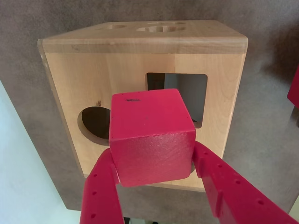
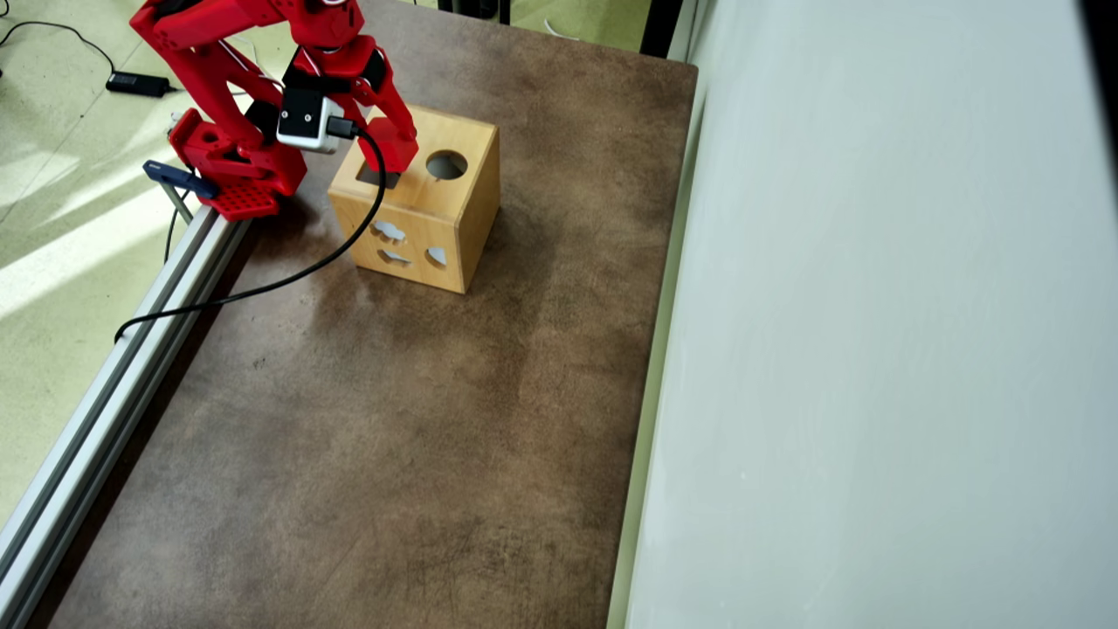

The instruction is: Pick and place the red cube on the square hole

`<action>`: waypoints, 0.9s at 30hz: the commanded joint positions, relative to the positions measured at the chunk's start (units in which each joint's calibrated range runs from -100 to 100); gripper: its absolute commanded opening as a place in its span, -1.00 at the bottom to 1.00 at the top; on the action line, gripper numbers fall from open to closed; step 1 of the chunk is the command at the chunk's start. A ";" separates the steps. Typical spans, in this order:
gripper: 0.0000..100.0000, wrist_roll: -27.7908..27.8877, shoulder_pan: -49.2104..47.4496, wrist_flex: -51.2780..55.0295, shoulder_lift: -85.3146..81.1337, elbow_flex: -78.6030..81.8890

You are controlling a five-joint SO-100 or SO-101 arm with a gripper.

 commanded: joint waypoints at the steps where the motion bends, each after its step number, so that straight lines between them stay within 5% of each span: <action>1: -0.63 -0.05 -0.38 0.49 -2.05 -0.21; 27: -0.63 0.34 0.44 0.49 -2.73 4.45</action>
